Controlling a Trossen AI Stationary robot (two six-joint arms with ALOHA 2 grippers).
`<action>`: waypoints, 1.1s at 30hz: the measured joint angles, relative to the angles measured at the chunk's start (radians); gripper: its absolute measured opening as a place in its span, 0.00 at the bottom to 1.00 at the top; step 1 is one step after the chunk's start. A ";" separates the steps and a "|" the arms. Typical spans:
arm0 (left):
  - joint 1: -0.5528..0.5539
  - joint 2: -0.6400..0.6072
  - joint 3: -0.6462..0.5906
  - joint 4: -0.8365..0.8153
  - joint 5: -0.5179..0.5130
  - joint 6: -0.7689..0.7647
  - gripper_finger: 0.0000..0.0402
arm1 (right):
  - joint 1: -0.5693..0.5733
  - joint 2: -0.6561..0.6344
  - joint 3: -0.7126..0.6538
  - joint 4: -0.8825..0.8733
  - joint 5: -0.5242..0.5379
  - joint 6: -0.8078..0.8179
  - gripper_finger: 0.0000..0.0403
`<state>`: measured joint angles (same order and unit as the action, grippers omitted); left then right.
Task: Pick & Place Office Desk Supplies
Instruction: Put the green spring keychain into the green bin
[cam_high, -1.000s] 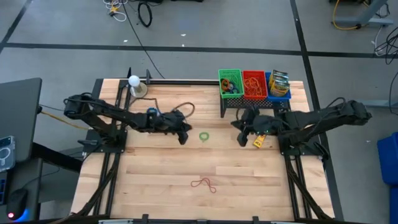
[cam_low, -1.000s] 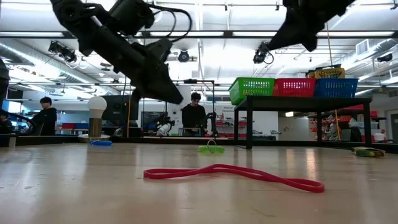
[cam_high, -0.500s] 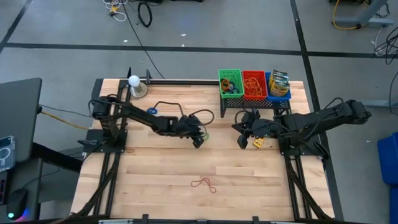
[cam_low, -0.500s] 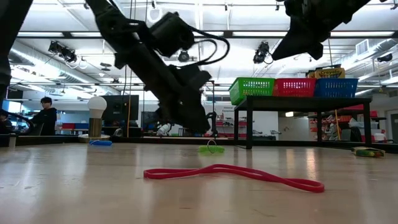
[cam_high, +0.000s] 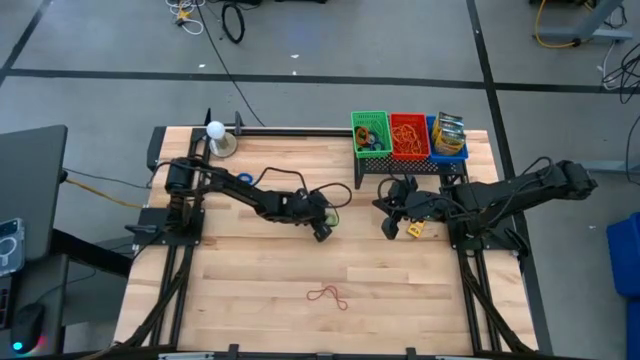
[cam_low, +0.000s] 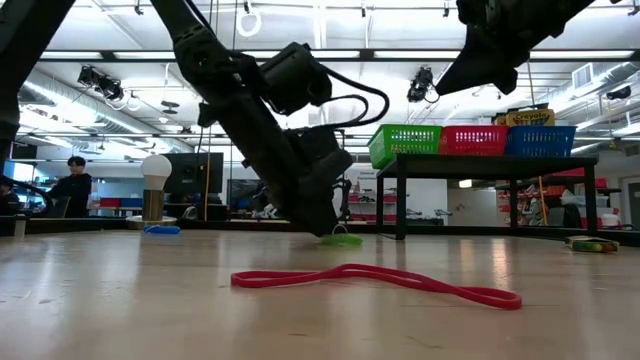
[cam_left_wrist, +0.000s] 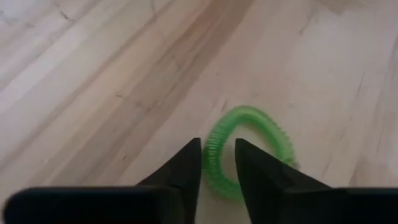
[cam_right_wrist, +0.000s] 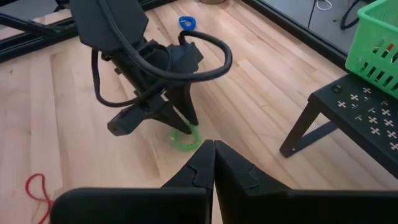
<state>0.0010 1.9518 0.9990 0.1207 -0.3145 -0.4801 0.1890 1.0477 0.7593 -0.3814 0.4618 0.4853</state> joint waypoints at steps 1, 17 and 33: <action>-0.001 0.000 0.001 -0.002 0.000 0.005 0.24 | 0.000 0.000 0.000 0.003 0.000 -0.003 0.03; -0.031 -0.089 -0.018 0.005 -0.104 0.066 0.03 | 0.000 0.000 -0.015 0.019 -0.086 0.263 0.03; -0.068 -0.114 -0.121 0.612 0.092 0.014 0.03 | -0.002 0.000 -0.367 0.588 -0.146 0.609 0.37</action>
<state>-0.0666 1.8378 0.8783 0.7328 -0.2227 -0.4661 0.1871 1.0481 0.3925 0.2068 0.3156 1.0942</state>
